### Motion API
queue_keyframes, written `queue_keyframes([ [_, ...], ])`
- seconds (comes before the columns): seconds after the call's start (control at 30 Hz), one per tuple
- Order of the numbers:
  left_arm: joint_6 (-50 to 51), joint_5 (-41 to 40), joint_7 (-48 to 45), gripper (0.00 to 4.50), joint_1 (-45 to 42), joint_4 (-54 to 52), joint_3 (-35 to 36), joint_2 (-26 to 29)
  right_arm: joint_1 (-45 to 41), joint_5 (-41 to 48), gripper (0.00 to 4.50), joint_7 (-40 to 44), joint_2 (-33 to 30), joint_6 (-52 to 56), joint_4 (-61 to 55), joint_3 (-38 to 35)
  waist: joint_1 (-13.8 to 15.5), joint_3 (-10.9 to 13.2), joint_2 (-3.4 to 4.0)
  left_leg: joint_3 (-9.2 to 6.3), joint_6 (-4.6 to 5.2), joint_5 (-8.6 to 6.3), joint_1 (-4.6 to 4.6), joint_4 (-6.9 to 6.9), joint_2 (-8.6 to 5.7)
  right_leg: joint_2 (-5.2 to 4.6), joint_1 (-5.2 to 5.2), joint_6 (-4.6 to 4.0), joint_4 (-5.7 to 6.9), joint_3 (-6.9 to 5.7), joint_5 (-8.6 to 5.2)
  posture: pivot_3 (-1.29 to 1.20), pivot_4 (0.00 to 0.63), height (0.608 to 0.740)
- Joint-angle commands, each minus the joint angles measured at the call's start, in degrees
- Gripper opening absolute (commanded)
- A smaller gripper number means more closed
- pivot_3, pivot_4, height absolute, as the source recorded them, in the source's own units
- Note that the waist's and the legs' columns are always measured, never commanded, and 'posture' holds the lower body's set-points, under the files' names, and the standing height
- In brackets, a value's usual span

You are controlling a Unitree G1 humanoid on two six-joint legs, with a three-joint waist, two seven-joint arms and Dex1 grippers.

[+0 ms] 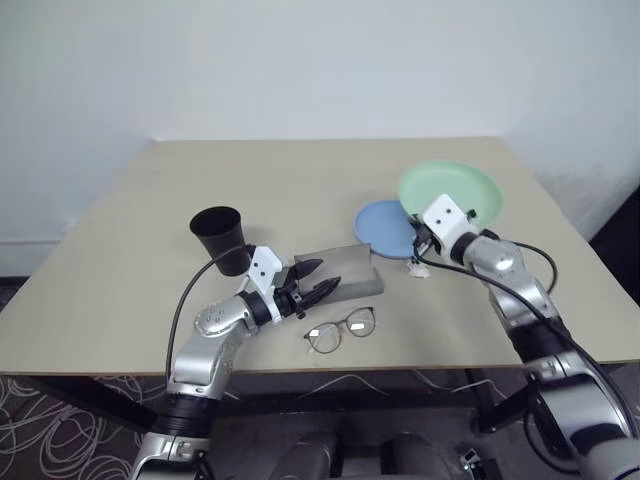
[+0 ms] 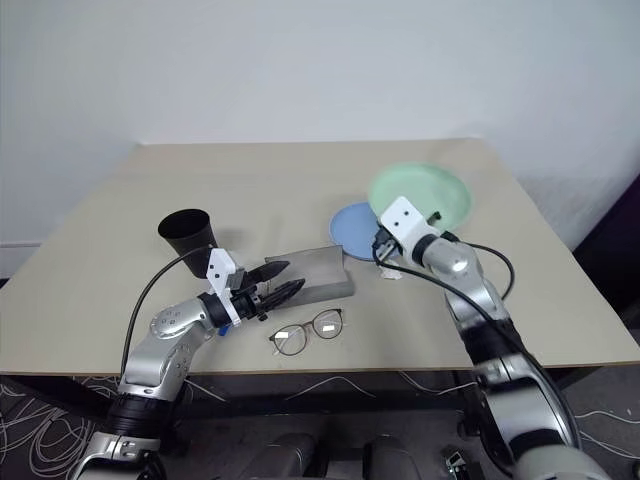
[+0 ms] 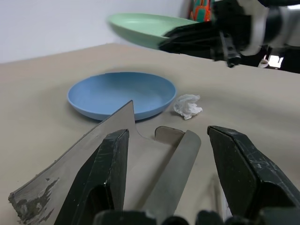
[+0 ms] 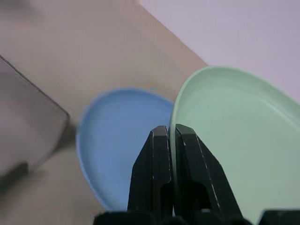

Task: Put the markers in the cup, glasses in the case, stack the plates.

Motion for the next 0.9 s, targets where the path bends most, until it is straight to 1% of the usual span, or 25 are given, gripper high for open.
queue_keyframes([
  [0.03, -1.5, 0.0, 0.0, 2.81, -1.4, -1.1, 0.5, -0.1, -6.2, 0.5, 0.03, 3.5, 1.9, -7.6, 10.2, -0.4, 0.0, 0.0, 0.00, 0.00, -0.01, 0.00, 0.00, 0.00, 0.00, 0.02, -0.01, 0.01, 0.00, 0.02, 0.01, 0.00, 0.000, 0.736],
  [0.1, -1.6, 0.1, 0.3, 2.81, -1.2, -1.4, 0.6, -0.1, -9.2, 0.2, 0.03, 5.0, 3.6, -10.3, 16.8, -0.3, 0.0, 0.0, 0.01, 0.00, -0.01, 0.01, 0.01, -0.01, 0.00, 0.03, -0.03, 0.00, 0.01, 0.03, 0.02, 0.00, 0.000, 0.736],
  [0.17, -1.7, 0.1, 0.7, 2.81, -0.9, -1.8, 0.8, 0.0, -11.3, -0.7, 0.03, 5.6, 4.7, -12.9, 22.3, 0.0, 0.0, 0.0, 0.01, 0.00, -0.03, 0.02, 0.01, -0.04, 0.00, 0.05, -0.06, -0.23, 0.01, 0.06, 0.17, 0.00, 0.000, 0.736],
  [0.3, -1.6, 0.0, 1.3, 2.81, 0.1, -3.0, 1.0, 0.3, -14.1, -1.4, 0.03, 6.2, 6.4, -16.3, 29.6, -0.2, 0.0, 0.0, 0.02, 0.00, -0.08, 0.04, 0.01, -0.12, 0.00, 0.09, -0.12, -0.29, 0.05, 0.09, 0.20, 0.00, 0.000, 0.736],
  [0.4, -1.4, -0.1, 1.7, 2.81, 0.9, -3.9, 1.1, 0.6, -15.6, -1.6, 0.79, 6.2, 7.6, -17.9, 33.1, -0.6, -0.3, 0.0, 0.04, 0.01, -0.11, 0.06, 0.03, -0.16, 0.00, 0.13, -0.17, -0.34, 0.08, 0.12, 0.23, 0.00, 0.000, 0.736],
  [0.53, -1.2, -0.3, 2.0, 2.81, 1.0, -4.2, 1.1, 0.9, -16.7, -1.2, 2.17, 6.1, 8.3, -19.3, 34.9, -1.6, -0.3, 0.0, 0.06, 0.00, -0.24, 0.15, 0.05, -0.26, 0.00, 0.18, -0.24, -0.44, 0.13, 0.12, 0.29, 0.00, 0.000, 0.736],
  [0.63, -1.1, -0.3, 2.2, 2.81, 0.9, -4.3, 1.0, 0.9, -16.6, -1.5, 3.23, 5.8, 7.9, -20.7, 34.2, -2.0, -0.3, 0.0, 0.06, -0.04, -0.32, 0.19, 0.08, -0.32, 0.02, 0.19, -0.23, -0.44, 0.14, 0.13, 0.28, 0.00, 0.000, 0.736],
  [0.77, -1.1, -0.3, 2.3, 2.81, 0.8, -4.3, 0.8, 0.9, -16.4, -1.1, 3.23, 6.0, 6.9, -20.8, 32.4, -3.0, -0.3, 0.0, 0.08, -0.04, -0.34, 0.21, 0.13, -0.34, 0.03, 0.24, -0.24, -0.38, 0.17, 0.13, 0.24, 0.00, 0.000, 0.736],
  [0.9, -1.1, -0.4, 2.1, 2.81, 0.4, -4.1, 0.9, 1.0, -11.3, 1.3, 3.23, 10.1, 2.6, -13.9, 22.2, -5.0, -0.1, 0.0, 0.08, -0.05, -0.37, 0.23, 0.14, -0.34, 0.04, 0.23, -0.24, -0.37, 0.17, 0.16, 0.24, 0.00, 0.000, 0.736],
])
